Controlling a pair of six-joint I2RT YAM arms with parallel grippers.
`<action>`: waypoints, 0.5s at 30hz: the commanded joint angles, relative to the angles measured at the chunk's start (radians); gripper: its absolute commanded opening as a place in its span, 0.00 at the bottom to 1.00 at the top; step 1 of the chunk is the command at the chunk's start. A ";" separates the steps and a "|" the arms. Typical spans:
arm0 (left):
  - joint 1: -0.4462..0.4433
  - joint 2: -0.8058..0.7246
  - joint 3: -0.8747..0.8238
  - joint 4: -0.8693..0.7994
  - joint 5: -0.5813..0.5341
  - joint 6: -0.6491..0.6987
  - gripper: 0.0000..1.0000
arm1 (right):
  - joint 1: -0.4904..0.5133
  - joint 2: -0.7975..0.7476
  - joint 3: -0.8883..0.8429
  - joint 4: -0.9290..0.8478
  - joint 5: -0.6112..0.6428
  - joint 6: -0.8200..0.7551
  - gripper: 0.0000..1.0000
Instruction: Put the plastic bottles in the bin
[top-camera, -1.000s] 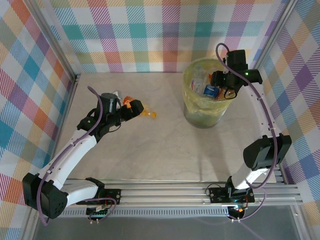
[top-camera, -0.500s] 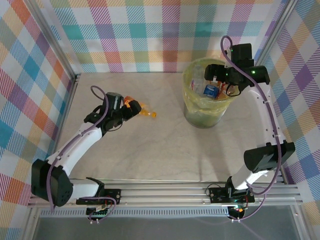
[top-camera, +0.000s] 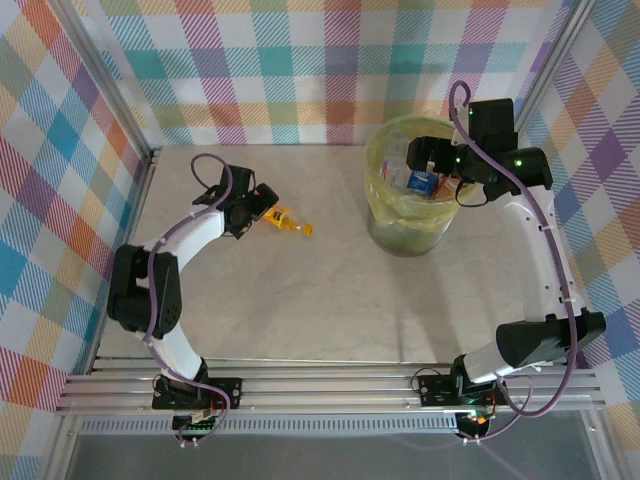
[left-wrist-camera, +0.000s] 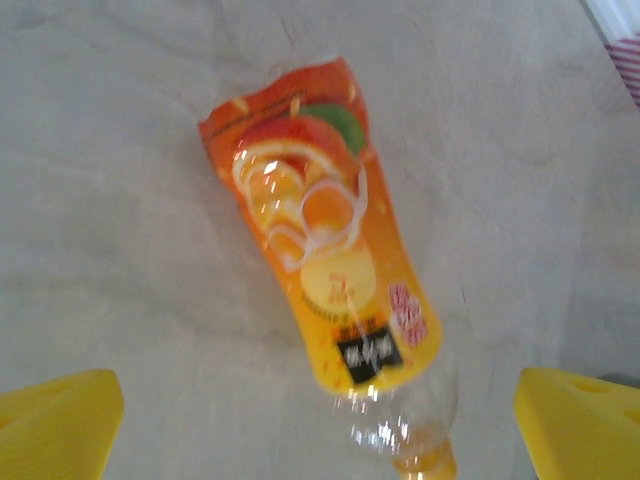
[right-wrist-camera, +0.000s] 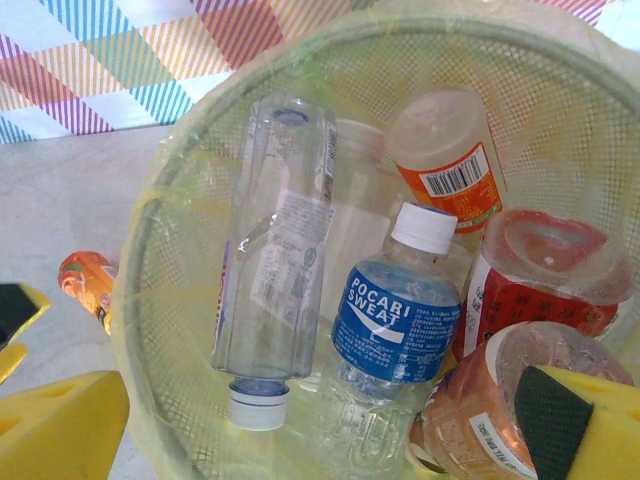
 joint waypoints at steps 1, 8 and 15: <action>0.024 0.080 0.086 0.016 0.012 -0.020 1.00 | 0.006 -0.016 -0.019 0.027 -0.018 0.013 1.00; 0.037 0.249 0.236 -0.032 0.019 -0.041 1.00 | 0.008 -0.021 -0.033 0.030 -0.018 0.013 1.00; 0.038 0.336 0.272 -0.044 0.031 -0.101 1.00 | 0.008 -0.019 -0.039 0.032 -0.013 0.016 1.00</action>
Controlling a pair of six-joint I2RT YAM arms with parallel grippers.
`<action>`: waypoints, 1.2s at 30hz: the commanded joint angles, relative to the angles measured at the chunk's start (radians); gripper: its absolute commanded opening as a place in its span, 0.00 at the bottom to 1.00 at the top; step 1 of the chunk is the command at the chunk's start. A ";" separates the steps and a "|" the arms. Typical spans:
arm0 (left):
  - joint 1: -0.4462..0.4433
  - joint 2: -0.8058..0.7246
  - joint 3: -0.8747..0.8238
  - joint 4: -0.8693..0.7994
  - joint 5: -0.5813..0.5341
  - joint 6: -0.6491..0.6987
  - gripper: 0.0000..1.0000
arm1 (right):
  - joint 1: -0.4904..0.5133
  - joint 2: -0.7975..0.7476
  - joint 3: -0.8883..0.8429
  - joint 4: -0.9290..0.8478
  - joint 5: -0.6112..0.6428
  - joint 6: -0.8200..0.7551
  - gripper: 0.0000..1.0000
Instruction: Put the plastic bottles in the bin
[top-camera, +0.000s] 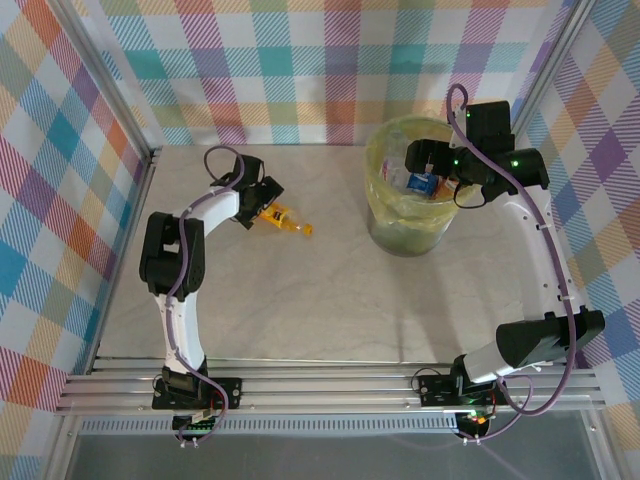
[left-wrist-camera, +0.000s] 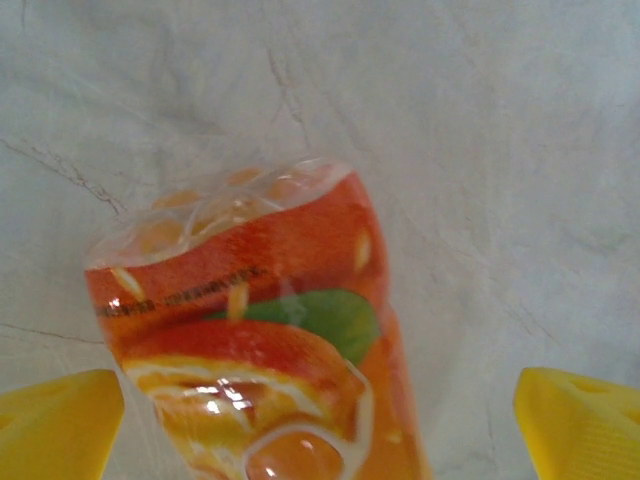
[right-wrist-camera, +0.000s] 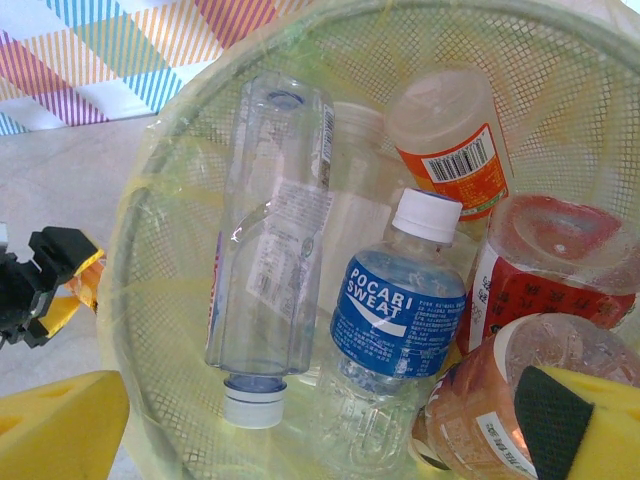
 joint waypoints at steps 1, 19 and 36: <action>0.015 0.034 0.029 -0.034 0.010 -0.046 1.00 | 0.007 -0.017 -0.013 0.021 -0.012 0.013 1.00; 0.015 0.049 0.030 -0.020 0.058 0.028 0.56 | 0.009 -0.007 -0.040 0.045 -0.062 0.032 1.00; -0.019 -0.397 -0.108 0.049 0.173 0.490 0.39 | 0.017 -0.048 -0.102 0.116 -0.294 0.123 1.00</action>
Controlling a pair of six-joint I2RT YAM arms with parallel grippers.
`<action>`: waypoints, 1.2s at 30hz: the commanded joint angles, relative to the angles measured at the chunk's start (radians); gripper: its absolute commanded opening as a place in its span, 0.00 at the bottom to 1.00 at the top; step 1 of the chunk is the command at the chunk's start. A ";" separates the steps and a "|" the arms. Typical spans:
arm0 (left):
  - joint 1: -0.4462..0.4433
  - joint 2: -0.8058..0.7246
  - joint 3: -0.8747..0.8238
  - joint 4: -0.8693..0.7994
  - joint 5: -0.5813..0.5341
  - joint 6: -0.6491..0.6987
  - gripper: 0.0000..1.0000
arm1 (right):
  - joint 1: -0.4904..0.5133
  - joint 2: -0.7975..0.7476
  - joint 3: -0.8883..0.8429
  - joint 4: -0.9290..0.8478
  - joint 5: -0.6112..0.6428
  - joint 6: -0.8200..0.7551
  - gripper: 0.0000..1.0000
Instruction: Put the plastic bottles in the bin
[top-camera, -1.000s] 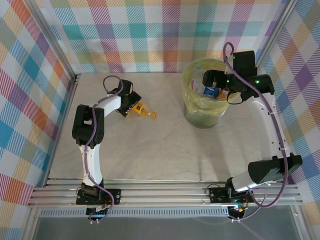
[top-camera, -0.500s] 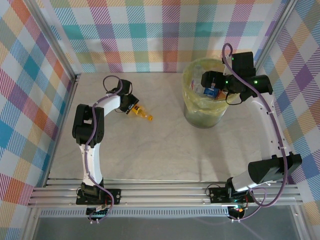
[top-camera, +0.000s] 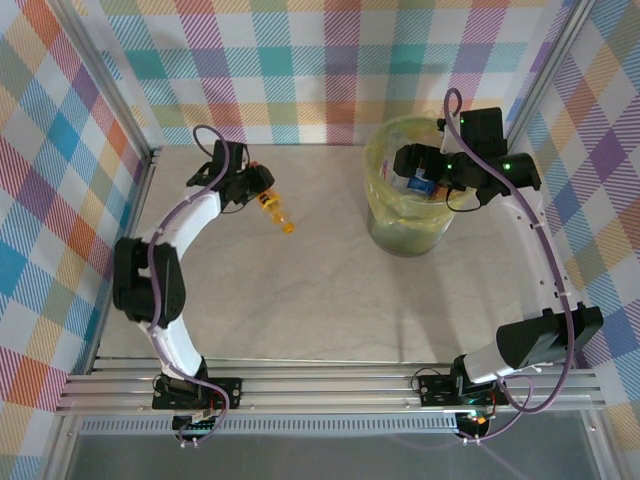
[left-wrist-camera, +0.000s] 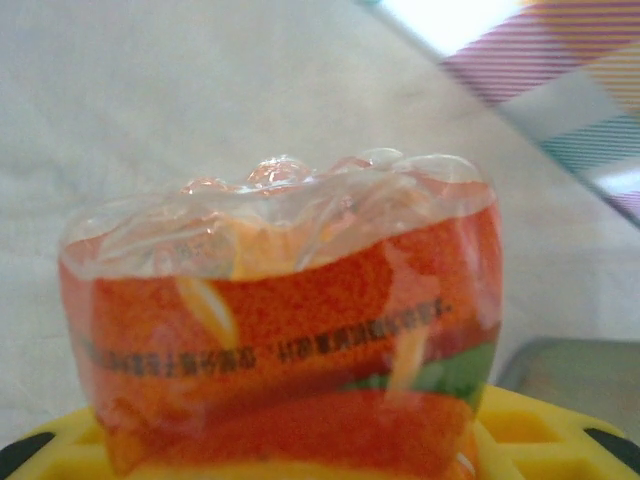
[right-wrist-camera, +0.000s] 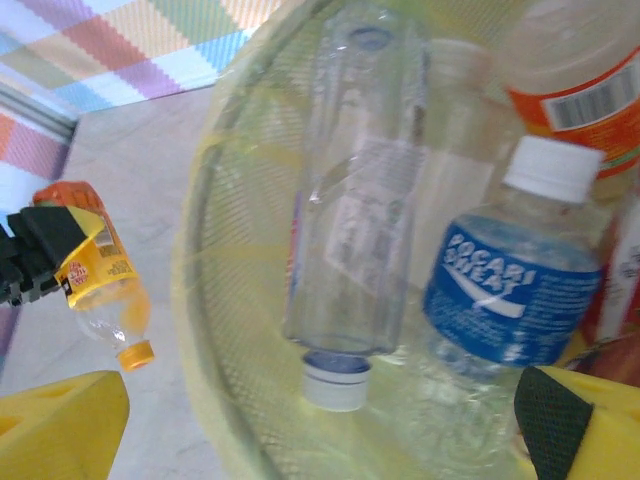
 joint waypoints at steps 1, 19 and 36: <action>-0.025 -0.133 -0.070 0.047 0.075 0.193 0.39 | 0.012 -0.043 -0.025 0.067 -0.131 0.054 1.00; -0.092 -0.433 -0.174 0.314 0.387 0.145 0.41 | 0.271 -0.094 -0.264 0.385 -0.329 0.103 1.00; -0.159 -0.379 -0.091 0.393 0.425 -0.136 0.44 | 0.431 0.061 -0.164 0.535 -0.378 0.065 1.00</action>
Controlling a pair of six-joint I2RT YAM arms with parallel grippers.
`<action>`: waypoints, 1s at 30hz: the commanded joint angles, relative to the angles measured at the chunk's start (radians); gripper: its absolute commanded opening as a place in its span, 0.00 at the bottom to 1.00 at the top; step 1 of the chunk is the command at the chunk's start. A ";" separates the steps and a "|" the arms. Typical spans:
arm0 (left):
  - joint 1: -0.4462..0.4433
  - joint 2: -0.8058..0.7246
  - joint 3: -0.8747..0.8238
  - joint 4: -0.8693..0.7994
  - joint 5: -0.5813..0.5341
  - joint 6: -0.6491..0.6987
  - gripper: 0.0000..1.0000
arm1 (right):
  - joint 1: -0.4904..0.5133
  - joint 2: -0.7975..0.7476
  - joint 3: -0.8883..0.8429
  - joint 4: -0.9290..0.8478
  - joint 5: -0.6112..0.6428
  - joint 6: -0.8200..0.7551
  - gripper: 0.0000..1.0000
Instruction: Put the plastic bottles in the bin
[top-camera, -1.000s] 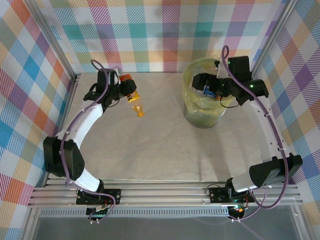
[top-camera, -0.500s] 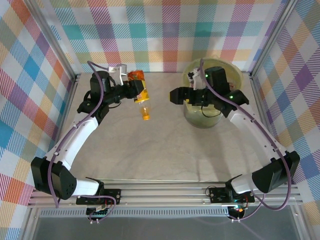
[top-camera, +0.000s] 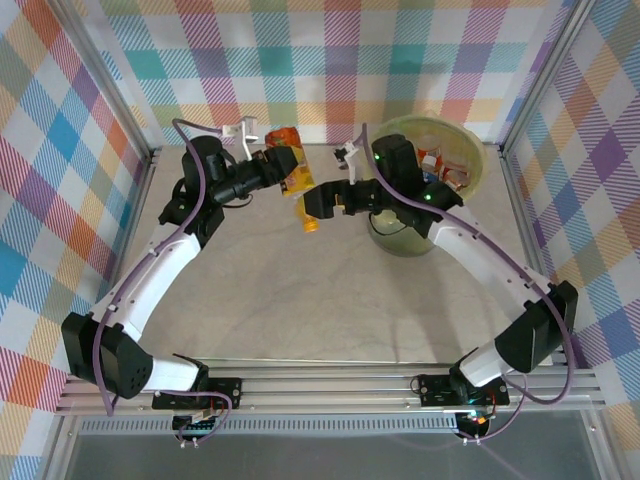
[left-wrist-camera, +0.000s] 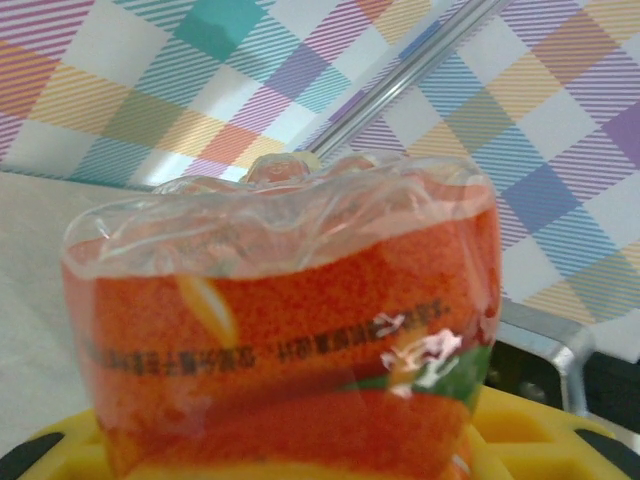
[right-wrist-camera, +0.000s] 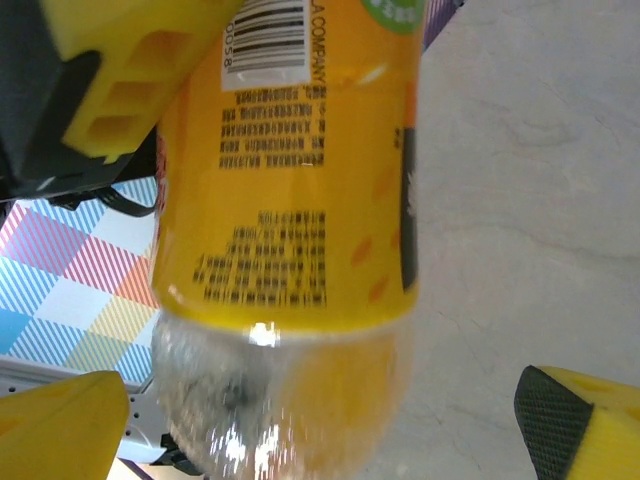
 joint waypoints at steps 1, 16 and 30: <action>-0.015 0.023 0.050 0.024 0.027 -0.073 0.44 | 0.018 0.035 0.062 0.037 -0.014 -0.033 1.00; -0.036 0.063 0.082 -0.010 0.042 -0.133 0.59 | 0.046 0.062 0.065 0.040 0.098 0.030 0.57; -0.035 0.028 0.188 -0.135 -0.066 -0.047 1.00 | 0.039 -0.099 -0.013 -0.100 0.432 0.153 0.53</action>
